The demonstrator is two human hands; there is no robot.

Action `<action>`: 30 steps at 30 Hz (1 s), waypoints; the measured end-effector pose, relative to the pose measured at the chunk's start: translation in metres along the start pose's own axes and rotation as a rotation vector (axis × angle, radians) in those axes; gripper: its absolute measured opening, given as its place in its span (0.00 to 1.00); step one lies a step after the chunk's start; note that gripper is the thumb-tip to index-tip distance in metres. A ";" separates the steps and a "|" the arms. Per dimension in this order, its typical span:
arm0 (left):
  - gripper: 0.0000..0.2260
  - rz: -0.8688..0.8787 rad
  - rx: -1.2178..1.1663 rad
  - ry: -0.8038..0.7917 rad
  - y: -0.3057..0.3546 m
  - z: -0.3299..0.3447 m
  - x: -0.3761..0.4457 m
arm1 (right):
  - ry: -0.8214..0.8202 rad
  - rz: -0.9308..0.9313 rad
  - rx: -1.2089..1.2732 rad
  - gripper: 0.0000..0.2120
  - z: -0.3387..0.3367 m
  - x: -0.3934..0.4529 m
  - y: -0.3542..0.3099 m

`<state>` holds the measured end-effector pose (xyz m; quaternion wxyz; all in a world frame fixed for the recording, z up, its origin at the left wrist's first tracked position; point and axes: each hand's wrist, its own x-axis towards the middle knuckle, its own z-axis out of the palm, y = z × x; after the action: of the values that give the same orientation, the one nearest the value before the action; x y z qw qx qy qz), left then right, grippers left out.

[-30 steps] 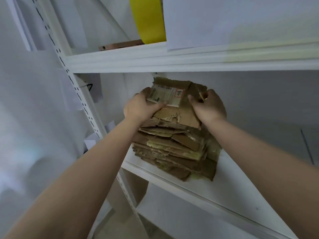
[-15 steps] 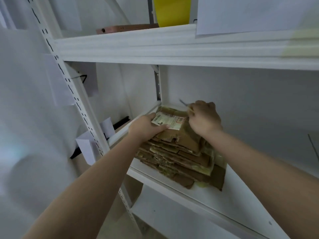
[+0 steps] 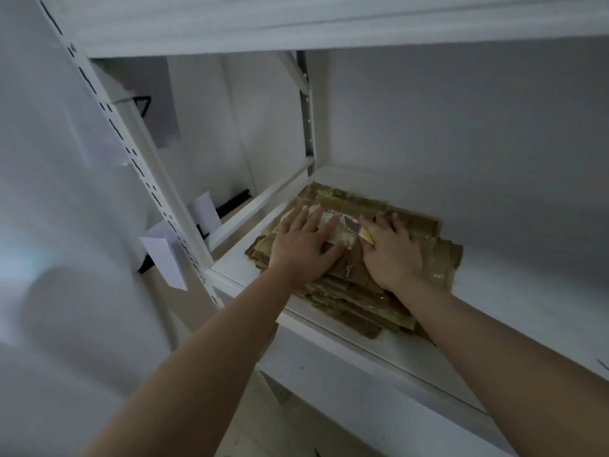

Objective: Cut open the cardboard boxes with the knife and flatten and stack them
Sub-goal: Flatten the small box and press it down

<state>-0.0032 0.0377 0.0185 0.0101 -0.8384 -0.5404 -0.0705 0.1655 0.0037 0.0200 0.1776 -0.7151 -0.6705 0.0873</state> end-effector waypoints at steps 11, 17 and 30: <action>0.35 -0.053 -0.074 0.076 0.004 0.014 -0.001 | 0.005 0.013 -0.002 0.23 0.011 0.002 0.004; 0.34 -0.043 -0.045 0.102 0.003 0.023 -0.003 | 0.031 0.000 -0.040 0.24 0.019 0.001 0.007; 0.46 -0.059 0.077 -0.196 0.013 -0.019 -0.003 | -0.113 -0.063 0.173 0.24 -0.019 -0.013 0.024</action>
<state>0.0056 0.0281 0.0380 -0.0125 -0.8240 -0.5655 0.0324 0.1936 -0.0129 0.0268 0.2031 -0.6696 -0.6916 0.1793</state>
